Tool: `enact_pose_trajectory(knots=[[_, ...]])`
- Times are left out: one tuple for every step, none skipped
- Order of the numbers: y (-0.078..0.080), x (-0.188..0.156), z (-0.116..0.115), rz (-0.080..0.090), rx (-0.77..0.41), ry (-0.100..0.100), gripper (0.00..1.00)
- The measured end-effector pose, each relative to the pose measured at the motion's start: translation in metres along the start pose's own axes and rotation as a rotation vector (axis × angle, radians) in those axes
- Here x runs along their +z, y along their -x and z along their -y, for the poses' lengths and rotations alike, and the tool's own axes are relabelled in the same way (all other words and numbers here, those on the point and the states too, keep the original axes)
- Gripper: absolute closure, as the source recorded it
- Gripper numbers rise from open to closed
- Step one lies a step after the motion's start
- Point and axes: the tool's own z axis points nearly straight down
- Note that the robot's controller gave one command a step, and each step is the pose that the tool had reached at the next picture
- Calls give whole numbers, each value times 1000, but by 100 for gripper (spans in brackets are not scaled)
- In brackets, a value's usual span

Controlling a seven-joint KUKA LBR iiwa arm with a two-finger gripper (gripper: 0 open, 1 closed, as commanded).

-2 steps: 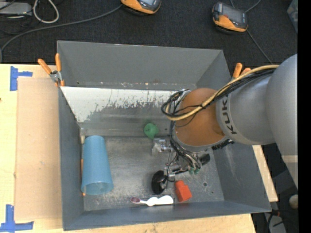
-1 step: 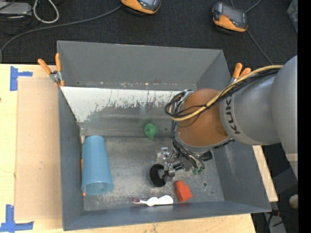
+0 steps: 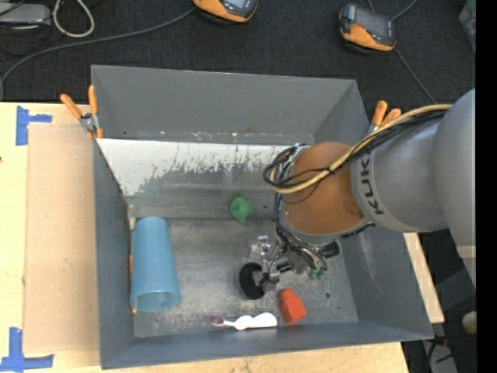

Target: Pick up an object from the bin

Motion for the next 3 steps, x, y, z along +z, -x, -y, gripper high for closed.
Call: enact_pose_trajectory(knots=[[-3, -18, -1, -9, 1, 1, 100], [-3, -55, -1, -9, 1, 1, 100], [-2, -98, -2, -4, 1, 0, 100]])
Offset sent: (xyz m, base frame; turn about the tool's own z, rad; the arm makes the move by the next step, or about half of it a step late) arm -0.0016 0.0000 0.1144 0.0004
